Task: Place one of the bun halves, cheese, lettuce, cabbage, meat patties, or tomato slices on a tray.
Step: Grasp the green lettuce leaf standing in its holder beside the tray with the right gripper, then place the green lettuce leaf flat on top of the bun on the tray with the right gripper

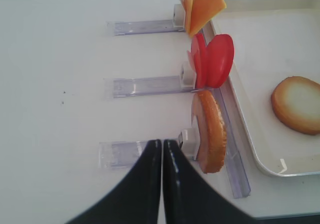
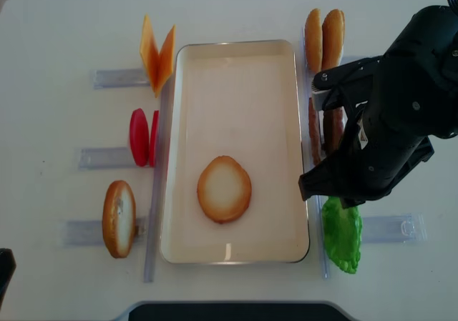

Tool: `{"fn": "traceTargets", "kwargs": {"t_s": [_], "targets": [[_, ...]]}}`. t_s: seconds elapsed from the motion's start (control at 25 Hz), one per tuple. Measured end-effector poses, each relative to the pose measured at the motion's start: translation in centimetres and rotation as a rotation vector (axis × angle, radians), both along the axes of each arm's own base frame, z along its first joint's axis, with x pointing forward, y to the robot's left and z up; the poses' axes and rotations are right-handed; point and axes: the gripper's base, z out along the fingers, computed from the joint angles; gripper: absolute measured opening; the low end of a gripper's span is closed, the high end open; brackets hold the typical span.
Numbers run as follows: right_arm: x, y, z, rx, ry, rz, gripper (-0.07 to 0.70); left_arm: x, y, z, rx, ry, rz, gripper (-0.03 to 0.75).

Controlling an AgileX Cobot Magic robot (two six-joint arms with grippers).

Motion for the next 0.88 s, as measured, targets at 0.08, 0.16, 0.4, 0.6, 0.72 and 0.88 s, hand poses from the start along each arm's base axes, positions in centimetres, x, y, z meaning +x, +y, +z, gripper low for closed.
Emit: {"fn": "traceTargets", "kwargs": {"t_s": [0.08, 0.16, 0.4, 0.6, 0.72, 0.88], "targets": [[-0.01, -0.02, 0.00, -0.003, 0.001, 0.001, 0.052, 0.00, 0.00, 0.00, 0.000, 0.000, 0.000, 0.000], [0.03, -0.09, 0.00, -0.010, -0.004, 0.004, 0.044, 0.00, 0.00, 0.00, 0.000, 0.000, 0.000, 0.000], [-0.01, -0.13, 0.00, -0.014, 0.001, 0.010, 0.044, 0.00, 0.00, 0.00, 0.000, 0.000, 0.000, 0.000], [0.07, -0.06, 0.17, -0.010, -0.004, 0.025, 0.044, 0.01, 0.00, -0.03, 0.000, 0.001, 0.000, 0.000], [0.07, -0.06, 0.17, -0.011, -0.005, 0.046, 0.044, 0.01, 0.00, -0.03, 0.000, 0.001, 0.000, 0.000], [0.07, -0.05, 0.17, -0.011, -0.007, 0.068, 0.044, 0.01, 0.00, -0.03, 0.000, 0.001, 0.000, 0.000]]}}
